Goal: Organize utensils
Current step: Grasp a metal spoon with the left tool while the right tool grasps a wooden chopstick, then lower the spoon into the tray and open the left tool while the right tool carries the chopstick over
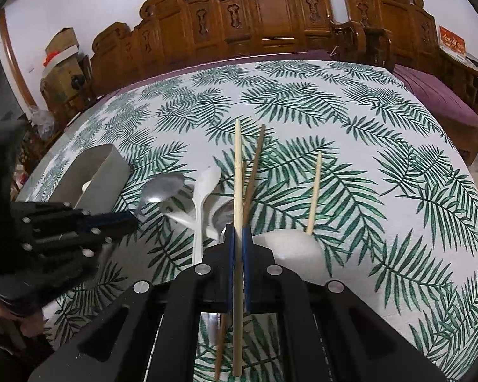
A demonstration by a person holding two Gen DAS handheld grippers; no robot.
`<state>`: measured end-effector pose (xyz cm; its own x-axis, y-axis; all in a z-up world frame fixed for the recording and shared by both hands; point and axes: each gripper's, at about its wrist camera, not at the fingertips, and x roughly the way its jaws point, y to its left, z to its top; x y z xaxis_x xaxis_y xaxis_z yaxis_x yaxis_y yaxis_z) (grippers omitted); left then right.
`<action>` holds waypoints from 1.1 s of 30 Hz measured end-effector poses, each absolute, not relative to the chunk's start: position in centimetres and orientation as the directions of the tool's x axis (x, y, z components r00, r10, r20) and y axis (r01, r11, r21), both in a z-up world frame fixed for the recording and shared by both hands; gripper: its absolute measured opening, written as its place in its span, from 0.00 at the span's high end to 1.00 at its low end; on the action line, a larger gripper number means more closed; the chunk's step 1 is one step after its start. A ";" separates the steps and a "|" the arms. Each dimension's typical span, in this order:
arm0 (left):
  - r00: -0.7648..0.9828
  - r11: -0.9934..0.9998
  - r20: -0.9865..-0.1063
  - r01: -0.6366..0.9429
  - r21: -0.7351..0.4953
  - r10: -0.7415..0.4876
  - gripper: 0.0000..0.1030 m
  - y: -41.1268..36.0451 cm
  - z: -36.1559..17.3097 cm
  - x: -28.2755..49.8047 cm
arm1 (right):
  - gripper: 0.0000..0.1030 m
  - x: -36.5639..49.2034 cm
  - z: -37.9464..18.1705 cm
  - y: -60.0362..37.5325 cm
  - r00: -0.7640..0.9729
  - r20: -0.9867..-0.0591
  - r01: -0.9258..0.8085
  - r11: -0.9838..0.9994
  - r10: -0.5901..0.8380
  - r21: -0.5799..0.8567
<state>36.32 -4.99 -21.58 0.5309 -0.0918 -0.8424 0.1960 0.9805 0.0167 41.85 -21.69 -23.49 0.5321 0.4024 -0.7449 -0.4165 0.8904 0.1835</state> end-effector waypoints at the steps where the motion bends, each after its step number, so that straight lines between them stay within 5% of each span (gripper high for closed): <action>1: 0.539 0.981 -0.837 0.193 0.019 -0.090 0.95 -4.7 -21.1 36.1 | 0.94 41.7 -23.4 -21.5 0.532 -0.744 -0.422 0.888 0.404 0.181; 20: 0.643 0.994 -0.764 0.108 0.024 -0.052 0.95 1.2 -14.8 32.9 | 0.94 39.6 -22.4 -19.1 0.537 -0.732 -0.490 0.861 0.420 0.135; 33: 0.614 0.999 -0.789 0.008 -0.041 -0.038 0.95 5.9 -18.6 33.7 | 0.94 39.8 -23.0 -18.1 0.523 -0.742 -0.503 0.855 0.419 0.129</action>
<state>33.68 5.95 -18.61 0.6137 -0.0375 -0.7886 0.0084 0.9991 -0.0411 39.75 -18.15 -22.99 0.5229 0.4192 -0.7421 -0.5026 0.8549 0.1288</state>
